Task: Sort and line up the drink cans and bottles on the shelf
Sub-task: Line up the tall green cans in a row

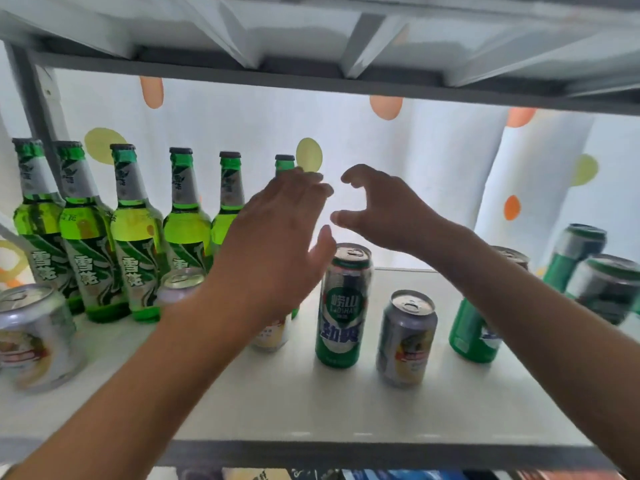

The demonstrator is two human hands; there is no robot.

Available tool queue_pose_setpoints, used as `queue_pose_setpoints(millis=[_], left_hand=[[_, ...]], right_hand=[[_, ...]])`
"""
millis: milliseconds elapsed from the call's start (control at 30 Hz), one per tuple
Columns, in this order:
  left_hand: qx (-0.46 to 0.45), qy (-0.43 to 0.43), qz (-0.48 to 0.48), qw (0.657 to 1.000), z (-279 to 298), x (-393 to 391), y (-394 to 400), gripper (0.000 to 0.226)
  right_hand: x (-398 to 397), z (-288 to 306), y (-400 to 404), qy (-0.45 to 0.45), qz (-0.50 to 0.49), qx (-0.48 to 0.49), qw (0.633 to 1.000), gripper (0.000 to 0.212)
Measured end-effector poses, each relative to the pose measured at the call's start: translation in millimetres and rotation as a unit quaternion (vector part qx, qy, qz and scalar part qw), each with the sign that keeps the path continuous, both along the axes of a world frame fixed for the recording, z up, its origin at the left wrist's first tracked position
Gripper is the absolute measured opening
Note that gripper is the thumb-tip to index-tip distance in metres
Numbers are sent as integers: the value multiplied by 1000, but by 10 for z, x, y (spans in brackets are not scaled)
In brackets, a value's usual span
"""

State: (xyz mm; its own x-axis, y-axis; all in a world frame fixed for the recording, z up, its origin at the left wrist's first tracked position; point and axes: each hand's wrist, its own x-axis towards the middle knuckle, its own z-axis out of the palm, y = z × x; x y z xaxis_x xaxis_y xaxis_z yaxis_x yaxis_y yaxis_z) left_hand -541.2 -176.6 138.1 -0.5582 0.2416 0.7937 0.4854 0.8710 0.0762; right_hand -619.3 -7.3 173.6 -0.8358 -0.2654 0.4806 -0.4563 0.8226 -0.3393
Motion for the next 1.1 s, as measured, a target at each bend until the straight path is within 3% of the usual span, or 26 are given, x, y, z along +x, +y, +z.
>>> queue_pose_setpoints(millis=[133, 500, 767, 933, 1100], left_hand=[[4, -13, -73, 997, -135, 132, 416, 43], [31, -89, -305, 948, -640, 543, 1609, 44], [-5, -100, -395, 913, -737, 1087, 2401, 50], [-4, -122, -415, 902, -871, 1364, 3048, 53], [22, -138, -412, 901, -925, 1622, 3991, 54]], right_hand=[[481, -271, 450, 77, -66, -8, 995, 50], [1960, -1073, 1521, 80, -300, -61, 949, 46], [2921, -1430, 2245, 99, -383, -223, 891, 47], [3160, -1441, 2798, 111, -410, -229, 876, 52], [3365, -1440, 3651, 111, -403, -208, 884, 52]])
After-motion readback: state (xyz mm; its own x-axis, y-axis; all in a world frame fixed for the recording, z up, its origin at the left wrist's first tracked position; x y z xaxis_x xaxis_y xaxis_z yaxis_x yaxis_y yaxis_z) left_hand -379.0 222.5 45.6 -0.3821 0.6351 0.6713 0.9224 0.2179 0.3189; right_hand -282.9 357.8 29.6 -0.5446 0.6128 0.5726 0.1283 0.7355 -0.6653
